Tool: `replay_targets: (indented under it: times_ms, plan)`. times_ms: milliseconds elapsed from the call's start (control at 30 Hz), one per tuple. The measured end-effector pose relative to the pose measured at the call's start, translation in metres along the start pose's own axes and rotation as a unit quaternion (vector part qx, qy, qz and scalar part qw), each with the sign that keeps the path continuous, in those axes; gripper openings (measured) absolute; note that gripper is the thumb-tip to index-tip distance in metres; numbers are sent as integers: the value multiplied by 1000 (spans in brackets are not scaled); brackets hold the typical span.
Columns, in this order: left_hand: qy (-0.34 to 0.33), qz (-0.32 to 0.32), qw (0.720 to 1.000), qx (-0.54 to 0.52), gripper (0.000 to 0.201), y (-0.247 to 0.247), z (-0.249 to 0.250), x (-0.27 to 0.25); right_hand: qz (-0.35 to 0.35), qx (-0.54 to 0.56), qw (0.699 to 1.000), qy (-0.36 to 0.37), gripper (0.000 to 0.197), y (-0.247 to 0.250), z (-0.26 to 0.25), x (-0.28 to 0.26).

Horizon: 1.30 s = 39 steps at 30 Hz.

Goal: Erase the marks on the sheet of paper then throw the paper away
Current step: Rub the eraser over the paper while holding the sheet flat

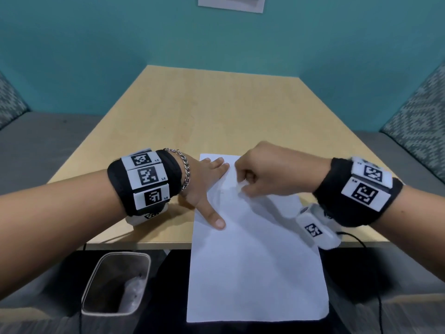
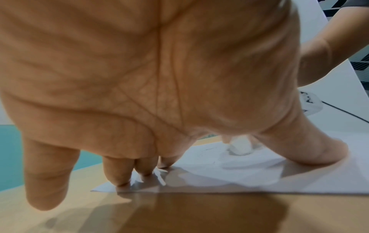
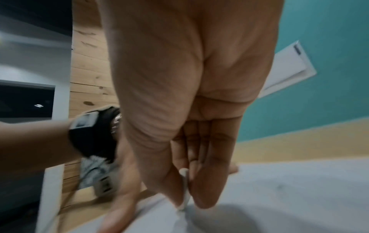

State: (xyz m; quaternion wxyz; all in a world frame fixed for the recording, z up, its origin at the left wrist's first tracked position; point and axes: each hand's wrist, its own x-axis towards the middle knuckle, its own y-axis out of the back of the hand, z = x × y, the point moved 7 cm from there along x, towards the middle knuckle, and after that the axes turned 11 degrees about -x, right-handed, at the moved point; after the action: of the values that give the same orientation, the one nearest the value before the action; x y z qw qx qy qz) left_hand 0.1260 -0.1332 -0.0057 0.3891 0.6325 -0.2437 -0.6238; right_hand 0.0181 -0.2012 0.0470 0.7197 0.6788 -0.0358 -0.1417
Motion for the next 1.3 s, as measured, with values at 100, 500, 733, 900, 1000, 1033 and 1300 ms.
replay_targets:
  times_ms: [100, 500, 733, 900, 1000, 1033, 1300]
  plan:
    - [1, -4, 1000, 2, 149, 1, -2, -3, 10, 15, 998, -65, 14, 11, 46, -16]
    - [-57, -10, 998, 3, 143, 14, -4, 5, -12, 49, 995, -81, 12, -31, 44, -63]
    - [-39, 6, 999, -8, 144, 2, 7, 15, 9, 54, 998, -22, 16, -19, 27, -34]
    - [-39, 8, 999, 4, 143, 4, 9, 14, 43, 41, 998, -13, 23, -18, 17, -7]
    - [-32, 4, 999, 3, 141, 4, 10, 14, 13, 41, 999, 5, 22, -19, 12, -7]
    - [-29, 2, 1000, 1, 141, 4, 9, 15, -10, 53, 998, 20, 20, -20, 10, -9]
    - [-18, -4, 1000, 2, 145, 3, 7, 14, 30, 37, 999, 7, 22, -18, 18, 0]
